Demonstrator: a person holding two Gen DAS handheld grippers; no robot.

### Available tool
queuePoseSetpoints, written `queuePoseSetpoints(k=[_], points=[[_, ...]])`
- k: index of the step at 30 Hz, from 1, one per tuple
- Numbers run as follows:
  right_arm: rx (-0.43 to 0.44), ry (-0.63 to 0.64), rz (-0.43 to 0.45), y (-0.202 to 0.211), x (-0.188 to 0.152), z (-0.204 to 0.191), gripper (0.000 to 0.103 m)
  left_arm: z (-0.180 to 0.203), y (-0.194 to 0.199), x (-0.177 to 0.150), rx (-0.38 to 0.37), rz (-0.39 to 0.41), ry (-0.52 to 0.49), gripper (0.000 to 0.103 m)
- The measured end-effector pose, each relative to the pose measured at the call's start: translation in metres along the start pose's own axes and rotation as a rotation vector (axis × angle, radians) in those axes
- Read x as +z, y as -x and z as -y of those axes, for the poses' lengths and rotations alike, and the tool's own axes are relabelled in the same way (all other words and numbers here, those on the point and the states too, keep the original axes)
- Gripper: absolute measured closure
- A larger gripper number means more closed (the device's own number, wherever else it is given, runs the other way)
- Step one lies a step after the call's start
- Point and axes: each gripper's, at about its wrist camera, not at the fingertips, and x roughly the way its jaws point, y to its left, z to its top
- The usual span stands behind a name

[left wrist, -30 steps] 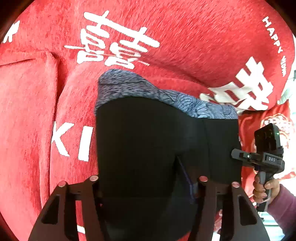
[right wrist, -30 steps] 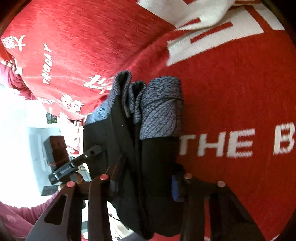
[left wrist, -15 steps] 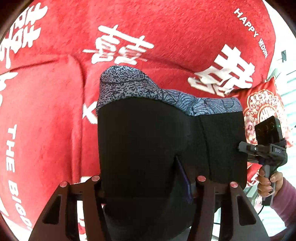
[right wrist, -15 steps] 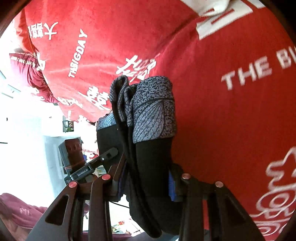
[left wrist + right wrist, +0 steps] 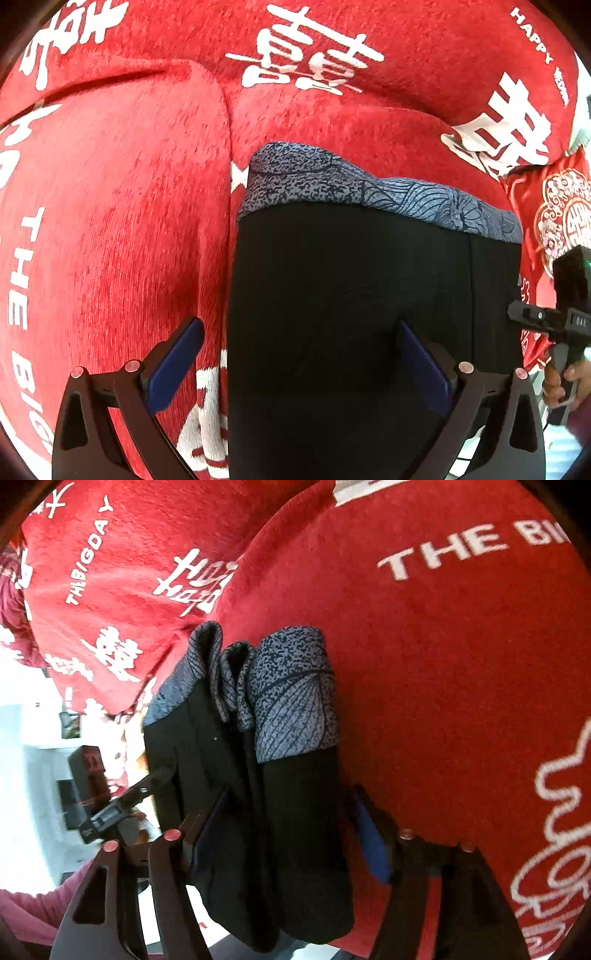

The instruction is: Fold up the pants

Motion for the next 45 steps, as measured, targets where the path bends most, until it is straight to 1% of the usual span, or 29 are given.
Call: queuePoseSetpoints(k=[2, 4, 7, 10, 13, 16, 20, 25, 29, 31, 37, 40, 45], points=[[-0.066, 0.000, 0.010, 0.004, -0.003, -0.004, 0.025, 0.005, 0.004, -0.001, 0.032, 0.000, -0.005, 0.000], [-0.146, 0.004, 0.021, 0.009, -0.006, -0.008, 0.023, 0.013, 0.008, -0.001, 0.074, 0.001, -0.018, 0.000], [-0.216, -0.003, 0.031, 0.015, -0.010, -0.012, 0.021, 0.020, 0.015, -0.006, 0.123, -0.009, -0.048, 0.000], [-0.261, -0.026, 0.044, 0.023, -0.017, -0.010, 0.021, 0.023, 0.020, -0.013, 0.156, -0.027, -0.062, 0.000], [-0.330, -0.054, 0.075, 0.033, -0.026, -0.013, 0.021, 0.023, 0.025, -0.019, 0.202, -0.038, -0.048, 0.000], [-0.392, -0.063, 0.108, 0.045, -0.039, -0.019, 0.021, 0.022, 0.031, -0.025, 0.221, -0.039, -0.020, 0.000], [-0.393, -0.092, 0.105, 0.051, -0.055, -0.027, 0.021, 0.032, 0.042, -0.036, 0.244, -0.045, -0.046, 0.000], [-0.459, -0.064, 0.088, 0.048, -0.068, -0.047, 0.020, 0.045, 0.053, -0.050, 0.301, -0.051, -0.081, 0.000], [-0.475, -0.049, 0.093, 0.048, -0.074, -0.068, 0.018, 0.057, 0.071, -0.061, 0.332, -0.048, -0.105, 0.000], [-0.484, -0.029, 0.096, 0.056, -0.085, -0.080, 0.018, 0.061, 0.083, -0.064, 0.341, -0.041, -0.109, 0.000], [-0.521, 0.030, 0.091, 0.061, -0.098, -0.123, 0.017, 0.074, 0.122, -0.069, 0.354, -0.022, -0.115, 0.000], [-0.515, 0.033, 0.085, 0.068, -0.106, -0.140, 0.017, 0.078, 0.137, -0.071, 0.370, -0.021, -0.125, 0.000], [-0.513, 0.031, 0.085, 0.079, -0.112, -0.157, 0.017, 0.080, 0.155, -0.070, 0.387, -0.018, -0.121, 0.000]])
